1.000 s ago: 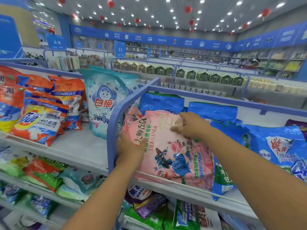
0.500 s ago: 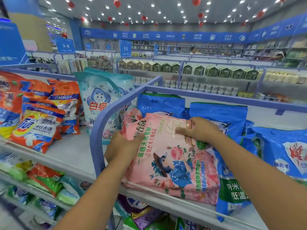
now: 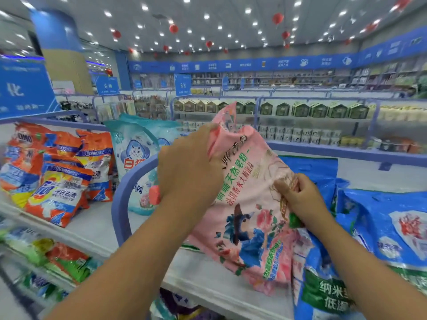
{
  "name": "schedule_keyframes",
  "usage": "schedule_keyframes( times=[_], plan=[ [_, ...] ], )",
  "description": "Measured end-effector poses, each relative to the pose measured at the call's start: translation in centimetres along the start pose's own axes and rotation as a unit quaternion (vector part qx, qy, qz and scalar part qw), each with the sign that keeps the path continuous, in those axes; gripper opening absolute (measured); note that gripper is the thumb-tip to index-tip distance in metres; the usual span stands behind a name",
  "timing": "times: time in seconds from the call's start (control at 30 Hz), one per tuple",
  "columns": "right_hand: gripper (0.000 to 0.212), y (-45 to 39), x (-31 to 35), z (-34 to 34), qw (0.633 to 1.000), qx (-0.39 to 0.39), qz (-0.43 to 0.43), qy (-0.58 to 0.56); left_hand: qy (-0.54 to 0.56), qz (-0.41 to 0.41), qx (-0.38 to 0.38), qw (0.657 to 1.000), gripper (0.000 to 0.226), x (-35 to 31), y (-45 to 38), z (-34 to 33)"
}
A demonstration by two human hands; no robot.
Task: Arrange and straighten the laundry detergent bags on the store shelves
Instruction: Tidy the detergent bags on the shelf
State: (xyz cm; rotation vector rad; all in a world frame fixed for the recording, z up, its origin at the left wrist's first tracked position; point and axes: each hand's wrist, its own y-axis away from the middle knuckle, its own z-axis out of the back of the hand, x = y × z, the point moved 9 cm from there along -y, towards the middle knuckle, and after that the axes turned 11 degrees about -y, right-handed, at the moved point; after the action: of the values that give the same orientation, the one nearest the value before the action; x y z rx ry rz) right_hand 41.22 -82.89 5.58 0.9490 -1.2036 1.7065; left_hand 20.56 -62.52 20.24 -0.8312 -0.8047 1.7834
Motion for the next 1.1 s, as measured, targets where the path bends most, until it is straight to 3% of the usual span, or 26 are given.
schedule_keyframes(
  times=[0.13,0.23,0.33,0.4,0.47,0.5,0.57,0.6,0.7,0.8,0.87,0.97,1.03,1.1],
  plan=[
    [0.058,0.5,2.0,-0.6,0.995,0.09,-0.003,-0.044,0.03,-0.116,-0.019,0.993,0.047,-1.7,-3.5,0.9],
    [0.041,1.3,3.1,-2.8,0.964,0.197,-0.043,-0.173,0.044,-0.242,0.022,0.969,0.047,-3.4,-4.7,0.5],
    [0.052,1.9,4.0,-4.0,0.948,0.196,-0.054,-0.245,0.012,-0.29,0.041,0.956,0.049,-3.6,-3.8,-1.4],
    [0.074,2.0,3.3,-3.7,0.95,0.163,-0.052,-0.259,0.0,-0.23,-0.022,0.973,0.056,-1.7,-2.3,-1.7],
    [0.067,2.5,2.6,-3.3,0.942,0.148,-0.057,-0.294,0.097,-0.054,-0.057,0.992,0.078,2.5,0.0,-1.8],
    [0.06,2.8,2.3,-3.1,0.94,0.143,-0.058,-0.303,0.188,0.052,-0.041,0.98,0.088,4.8,1.8,-2.6],
    [0.059,3.2,2.0,-2.8,0.943,0.132,-0.058,-0.299,0.372,0.229,0.065,0.897,0.094,7.2,5.7,-6.3],
    [0.064,3.5,1.6,-3.0,0.945,0.124,-0.069,-0.294,0.42,0.278,0.132,0.854,0.087,7.7,7.6,-8.6],
    [0.071,4.8,0.1,-2.9,0.965,0.112,-0.098,-0.216,0.431,0.308,0.275,0.803,0.074,8.6,11.3,-12.9],
    [0.048,6.3,-0.4,-3.1,0.976,0.101,-0.12,-0.152,0.466,0.295,0.356,0.754,0.08,8.7,13.5,-14.6],
    [0.041,6.7,0.2,-3.0,0.98,0.071,-0.124,-0.141,0.481,0.295,0.346,0.749,0.082,8.8,13.7,-14.7],
    [0.059,6.8,1.8,-3.2,0.983,0.024,-0.115,-0.14,0.487,0.299,0.318,0.757,0.098,9.3,12.7,-13.9],
    [0.079,7.0,3.7,-3.1,0.985,0.002,-0.1,-0.142,0.485,0.297,0.292,0.769,0.111,10.1,11.0,-12.5],
    [0.103,7.3,5.9,-2.8,0.982,-0.016,-0.103,-0.155,0.484,0.267,0.273,0.787,0.107,10.5,8.8,-10.2]
  ],
)
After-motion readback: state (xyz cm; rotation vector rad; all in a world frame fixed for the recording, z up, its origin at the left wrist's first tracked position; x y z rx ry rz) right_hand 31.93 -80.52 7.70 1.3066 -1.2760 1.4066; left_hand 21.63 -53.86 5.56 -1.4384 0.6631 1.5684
